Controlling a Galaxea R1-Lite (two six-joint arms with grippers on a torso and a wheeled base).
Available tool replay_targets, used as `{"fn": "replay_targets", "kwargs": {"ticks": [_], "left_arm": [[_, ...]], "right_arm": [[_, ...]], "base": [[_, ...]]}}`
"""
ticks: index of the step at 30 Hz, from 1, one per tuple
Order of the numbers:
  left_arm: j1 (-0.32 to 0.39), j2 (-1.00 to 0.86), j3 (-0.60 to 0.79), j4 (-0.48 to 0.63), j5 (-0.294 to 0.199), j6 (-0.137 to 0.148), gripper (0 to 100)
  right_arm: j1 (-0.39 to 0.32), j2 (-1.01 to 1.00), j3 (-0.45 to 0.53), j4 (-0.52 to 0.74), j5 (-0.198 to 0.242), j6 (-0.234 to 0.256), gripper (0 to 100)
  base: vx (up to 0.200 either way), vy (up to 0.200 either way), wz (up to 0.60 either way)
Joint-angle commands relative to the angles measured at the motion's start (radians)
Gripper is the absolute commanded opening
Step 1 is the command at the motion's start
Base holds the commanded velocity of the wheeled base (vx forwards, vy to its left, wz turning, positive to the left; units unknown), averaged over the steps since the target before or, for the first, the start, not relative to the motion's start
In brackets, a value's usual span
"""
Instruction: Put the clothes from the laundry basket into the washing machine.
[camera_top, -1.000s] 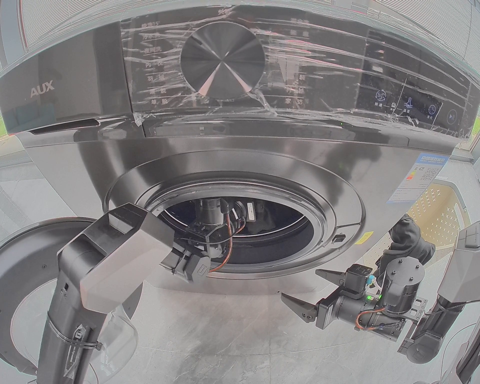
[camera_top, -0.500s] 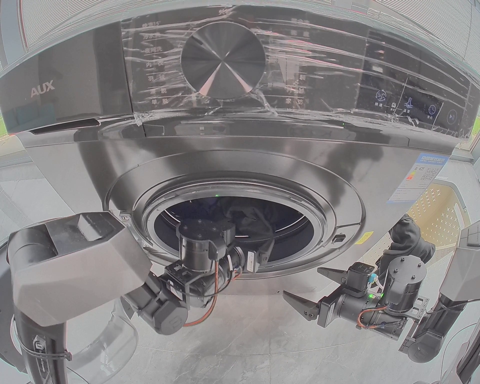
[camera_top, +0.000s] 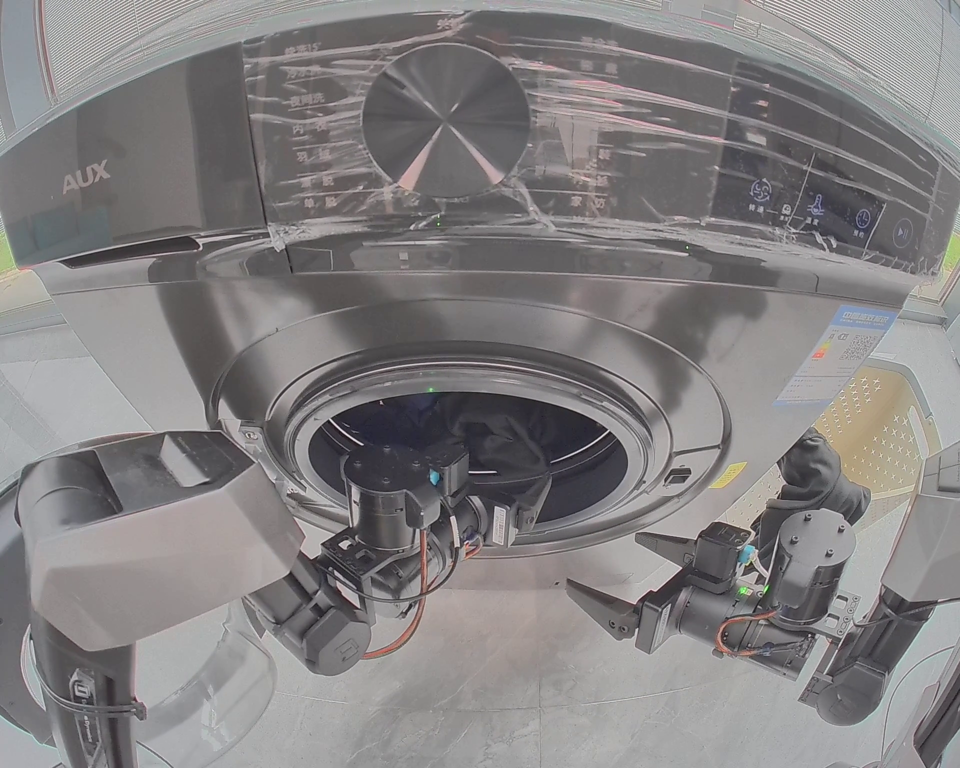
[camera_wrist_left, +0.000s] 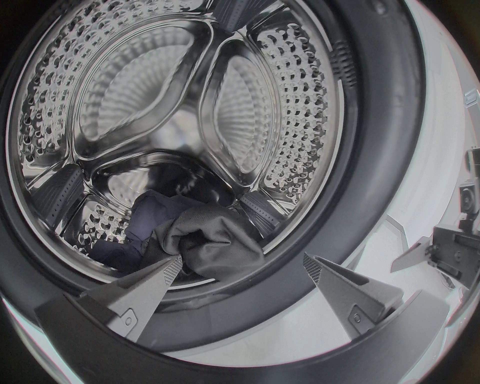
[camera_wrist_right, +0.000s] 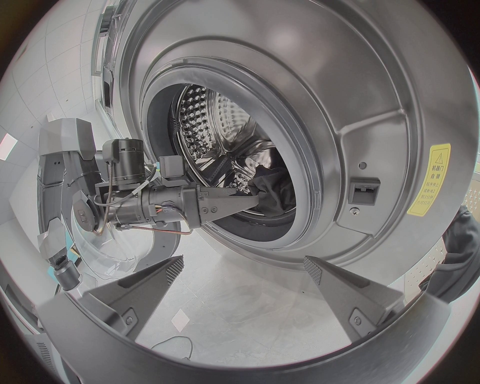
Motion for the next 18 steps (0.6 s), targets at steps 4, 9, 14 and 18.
{"fn": "replay_targets", "kwargs": {"ticks": [4,9,14,18], "left_arm": [[0.047,0.175,-0.177,0.034,-0.024,0.001,100],[0.056,0.227,-0.278,0.073,-0.031,0.002,100],[0.056,0.281,-0.327,0.076,-0.063,0.036,0],[0.067,0.302,-0.387,0.080,-0.062,0.035,0]], "right_arm": [[-0.002,-0.004,0.000,-0.001,0.005,-0.001,100],[0.000,0.005,-0.002,-0.001,0.003,0.000,100],[0.001,0.002,-0.002,-0.001,0.003,0.000,100],[0.000,-0.001,-0.002,-0.001,0.006,0.000,100]], "base": [[0.000,0.000,0.00],[0.000,0.000,0.00],[0.000,0.000,0.00],[0.000,0.000,0.00]]}}
